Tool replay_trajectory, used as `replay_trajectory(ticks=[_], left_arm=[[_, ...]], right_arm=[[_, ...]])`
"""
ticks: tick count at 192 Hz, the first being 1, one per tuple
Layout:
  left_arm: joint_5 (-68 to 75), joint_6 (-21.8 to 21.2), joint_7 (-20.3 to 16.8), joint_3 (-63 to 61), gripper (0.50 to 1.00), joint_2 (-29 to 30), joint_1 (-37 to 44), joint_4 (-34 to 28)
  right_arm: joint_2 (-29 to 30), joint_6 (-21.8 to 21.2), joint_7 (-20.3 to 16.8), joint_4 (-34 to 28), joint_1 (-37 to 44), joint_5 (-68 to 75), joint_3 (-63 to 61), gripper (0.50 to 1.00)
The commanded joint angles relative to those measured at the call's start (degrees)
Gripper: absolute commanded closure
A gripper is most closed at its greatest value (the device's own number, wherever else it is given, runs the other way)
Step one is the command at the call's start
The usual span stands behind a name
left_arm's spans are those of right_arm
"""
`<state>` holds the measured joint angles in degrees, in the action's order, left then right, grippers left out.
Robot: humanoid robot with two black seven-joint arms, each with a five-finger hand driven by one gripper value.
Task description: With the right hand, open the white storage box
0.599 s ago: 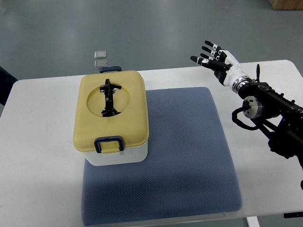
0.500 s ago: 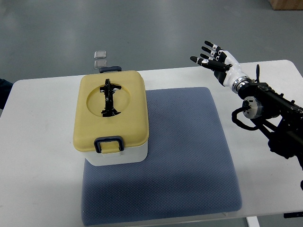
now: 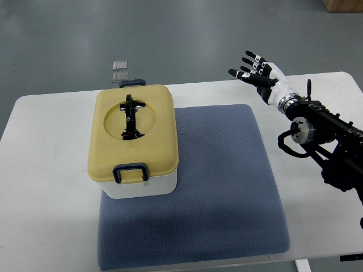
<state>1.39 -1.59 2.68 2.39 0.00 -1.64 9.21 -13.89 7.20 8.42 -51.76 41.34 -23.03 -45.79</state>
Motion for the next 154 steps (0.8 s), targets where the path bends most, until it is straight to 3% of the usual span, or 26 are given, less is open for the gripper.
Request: replay_trajectory(ticks=[1, 154], left_arm=[[0.0, 0.1, 0.0, 0.1, 0.500, 0.0, 0.0, -0.2], [0.0, 0.1, 0.0, 0.1, 0.500, 0.0, 0.0, -0.2]], right_arm=[[0.0, -0.1, 0.3, 0.0, -0.1, 0.0, 0.0, 0.570], [0.1, -0.2, 0.4, -0.1, -0.3, 0.0, 0.0, 0.570]])
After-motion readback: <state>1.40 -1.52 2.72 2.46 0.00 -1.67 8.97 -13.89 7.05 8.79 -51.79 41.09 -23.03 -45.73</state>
